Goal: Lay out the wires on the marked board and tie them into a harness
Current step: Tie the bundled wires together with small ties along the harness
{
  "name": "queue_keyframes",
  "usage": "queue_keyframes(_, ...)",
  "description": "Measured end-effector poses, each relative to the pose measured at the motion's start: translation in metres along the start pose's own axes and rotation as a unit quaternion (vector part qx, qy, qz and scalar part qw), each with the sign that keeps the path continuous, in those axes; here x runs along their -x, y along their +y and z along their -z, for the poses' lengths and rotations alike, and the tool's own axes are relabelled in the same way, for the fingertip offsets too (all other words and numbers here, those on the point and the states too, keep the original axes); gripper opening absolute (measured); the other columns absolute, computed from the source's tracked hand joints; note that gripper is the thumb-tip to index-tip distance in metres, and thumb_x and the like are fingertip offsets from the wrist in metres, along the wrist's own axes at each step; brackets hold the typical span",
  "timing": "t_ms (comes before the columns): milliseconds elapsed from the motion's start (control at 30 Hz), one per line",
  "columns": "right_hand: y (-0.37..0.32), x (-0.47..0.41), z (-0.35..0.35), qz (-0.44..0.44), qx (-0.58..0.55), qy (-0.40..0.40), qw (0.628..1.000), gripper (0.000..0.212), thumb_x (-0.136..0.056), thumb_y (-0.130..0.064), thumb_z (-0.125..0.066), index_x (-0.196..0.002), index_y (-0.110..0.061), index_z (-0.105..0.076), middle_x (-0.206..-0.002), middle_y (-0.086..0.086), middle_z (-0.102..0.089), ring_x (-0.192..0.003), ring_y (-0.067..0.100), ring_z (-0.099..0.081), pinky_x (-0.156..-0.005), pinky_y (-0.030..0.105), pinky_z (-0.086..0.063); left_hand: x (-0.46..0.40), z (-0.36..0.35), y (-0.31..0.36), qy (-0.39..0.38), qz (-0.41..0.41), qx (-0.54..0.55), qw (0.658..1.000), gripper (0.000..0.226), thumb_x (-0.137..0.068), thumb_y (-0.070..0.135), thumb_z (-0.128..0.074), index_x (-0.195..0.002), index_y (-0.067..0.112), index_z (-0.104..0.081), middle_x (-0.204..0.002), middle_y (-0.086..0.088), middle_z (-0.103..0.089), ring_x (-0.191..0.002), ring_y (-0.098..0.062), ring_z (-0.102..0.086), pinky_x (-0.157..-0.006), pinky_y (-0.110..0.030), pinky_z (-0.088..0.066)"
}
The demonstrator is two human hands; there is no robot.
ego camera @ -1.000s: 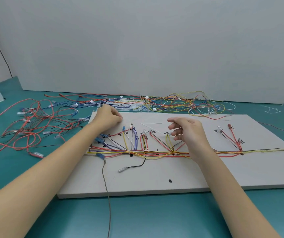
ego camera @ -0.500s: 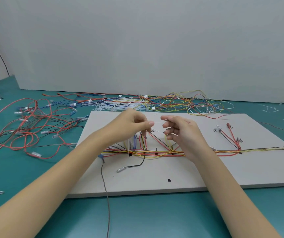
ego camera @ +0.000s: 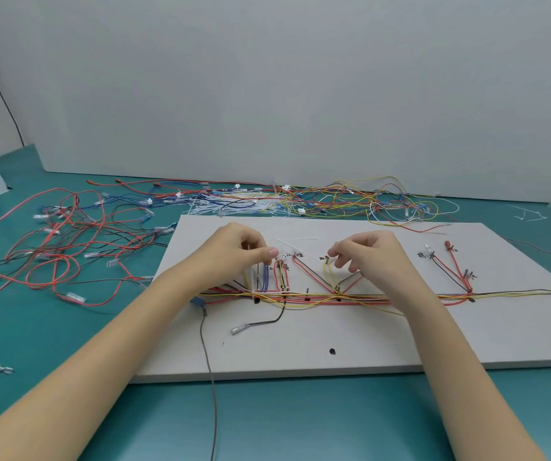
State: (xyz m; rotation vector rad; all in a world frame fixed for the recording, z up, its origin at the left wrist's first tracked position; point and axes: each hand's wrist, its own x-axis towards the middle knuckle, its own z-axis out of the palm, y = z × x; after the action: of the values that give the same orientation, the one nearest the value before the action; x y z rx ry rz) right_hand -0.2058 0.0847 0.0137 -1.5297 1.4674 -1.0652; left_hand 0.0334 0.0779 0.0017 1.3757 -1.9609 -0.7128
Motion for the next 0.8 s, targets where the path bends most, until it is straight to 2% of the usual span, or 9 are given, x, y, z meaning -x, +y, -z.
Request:
queue_keyframes(67, 0.000, 0.000, 0.003, -0.002, -0.004, -0.013, 1.000, 0.020, -0.087, -0.014, -0.062, -0.072, -0.010, -0.075, -0.059, -0.002, -0.067, -0.047, 0.003, -0.048, -0.041, 0.009, -0.034, -0.001, 0.000, 0.000, 0.005, 0.001, 0.000, 1.000, 0.028, -0.089, 0.043, -0.065, -0.067, 0.027, -0.072, -0.081, -0.015, -0.068, -0.075, -0.033, -0.055, -0.071, -0.046, -0.048)
queue_keyframes(133, 0.001, 0.000, 0.004, 0.003, -0.009, -0.024, 1.000, 0.021, -0.089, -0.014, -0.060, -0.074, -0.011, -0.075, -0.061, -0.003, -0.067, -0.049, 0.005, -0.049, -0.042, 0.010, -0.034, -0.001, -0.002, -0.001, 0.019, -0.002, 0.007, 1.000, 0.023, -0.088, 0.041, -0.067, -0.070, 0.027, -0.071, -0.080, -0.011, -0.069, -0.074, -0.029, -0.056, -0.070, -0.044, -0.049)
queue_keyframes(200, 0.000, 0.000, 0.005, 0.009, -0.022, -0.044, 0.999, 0.023, -0.092, -0.016, -0.058, -0.076, -0.010, -0.075, -0.063, -0.002, -0.067, -0.052, 0.006, -0.050, -0.043, 0.012, -0.034, -0.001, -0.004, -0.002, 0.055, -0.011, 0.012, 0.998, 0.012, -0.086, 0.039, -0.070, -0.080, 0.028, -0.069, -0.079, -0.002, -0.067, -0.072, -0.017, -0.056, -0.068, -0.031, -0.048)
queue_keyframes(267, -0.002, 0.001, 0.005, 0.011, -0.038, -0.073, 0.997, 0.025, -0.094, -0.018, -0.057, -0.077, -0.010, -0.074, -0.065, 0.001, -0.067, -0.054, 0.008, -0.050, -0.044, 0.015, -0.033, 0.000, -0.006, -0.001, 0.081, -0.017, 0.016, 0.996, 0.014, -0.084, 0.039, -0.071, -0.093, 0.030, -0.066, -0.085, 0.005, -0.064, -0.078, -0.010, -0.056, -0.067, -0.018, -0.043)
queue_keyframes(400, -0.005, 0.004, 0.002, 0.015, -0.068, -0.127, 0.989, 0.026, -0.096, -0.014, -0.055, -0.079, -0.008, -0.073, -0.067, 0.004, -0.065, -0.053, 0.010, -0.051, -0.044, 0.017, -0.032, 0.002, -0.012, 0.005, 0.091, -0.051, 0.024, 0.994, 0.019, -0.088, 0.037, -0.067, -0.106, 0.031, -0.065, -0.099, 0.011, -0.062, -0.086, -0.002, -0.055, -0.067, -0.007, -0.039)
queue_keyframes(533, -0.007, 0.007, 0.001, 0.016, -0.069, -0.155, 0.985, 0.025, -0.097, -0.011, -0.053, -0.080, -0.006, -0.072, -0.067, 0.004, -0.064, -0.054, 0.011, -0.051, -0.044, 0.018, -0.034, 0.003, -0.015, 0.013, 0.177, -0.066, 0.146, 0.971, 0.017, -0.086, 0.030, -0.071, -0.102, 0.025, -0.067, -0.085, 0.009, -0.068, -0.071, -0.005, -0.059, -0.065, -0.016, -0.047)
queue_keyframes(600, -0.008, 0.008, 0.000, 0.017, -0.061, -0.162, 0.985, 0.025, -0.097, -0.012, -0.054, -0.081, -0.005, -0.072, -0.068, 0.005, -0.064, -0.055, 0.011, -0.051, -0.044, 0.018, -0.034, 0.003, -0.015, 0.014, 0.176, -0.053, 0.187, 0.965, 0.027, -0.085, 0.029, -0.073, -0.111, 0.027, -0.064, -0.087, 0.007, -0.071, -0.069, -0.012, -0.061, -0.066, -0.025, -0.051)
queue_keyframes(700, -0.008, 0.009, -0.003, 0.018, -0.053, -0.172, 0.984, 0.025, -0.097, -0.013, -0.054, -0.082, -0.005, -0.072, -0.068, 0.006, -0.064, -0.056, 0.011, -0.051, -0.045, 0.019, -0.034, 0.003, -0.012, 0.012, 0.161, -0.035, 0.198, 0.966, 0.036, -0.085, 0.026, -0.074, -0.119, 0.028, -0.062, -0.087, 0.005, -0.073, -0.065, -0.013, -0.062, -0.067, -0.026, -0.054)
queue_keyframes(800, -0.008, 0.009, -0.005, 0.021, -0.058, -0.179, 0.982, 0.025, -0.097, -0.014, -0.054, -0.083, -0.005, -0.073, -0.068, 0.004, -0.064, -0.055, 0.011, -0.051, -0.045, 0.018, -0.034, 0.002, -0.008, 0.012, 0.099, -0.040, 0.188, 0.976, 0.012, -0.083, 0.022, -0.075, -0.095, 0.024, -0.075, -0.077, 0.002, -0.074, -0.069, -0.007, -0.067, -0.067, -0.019, -0.051)
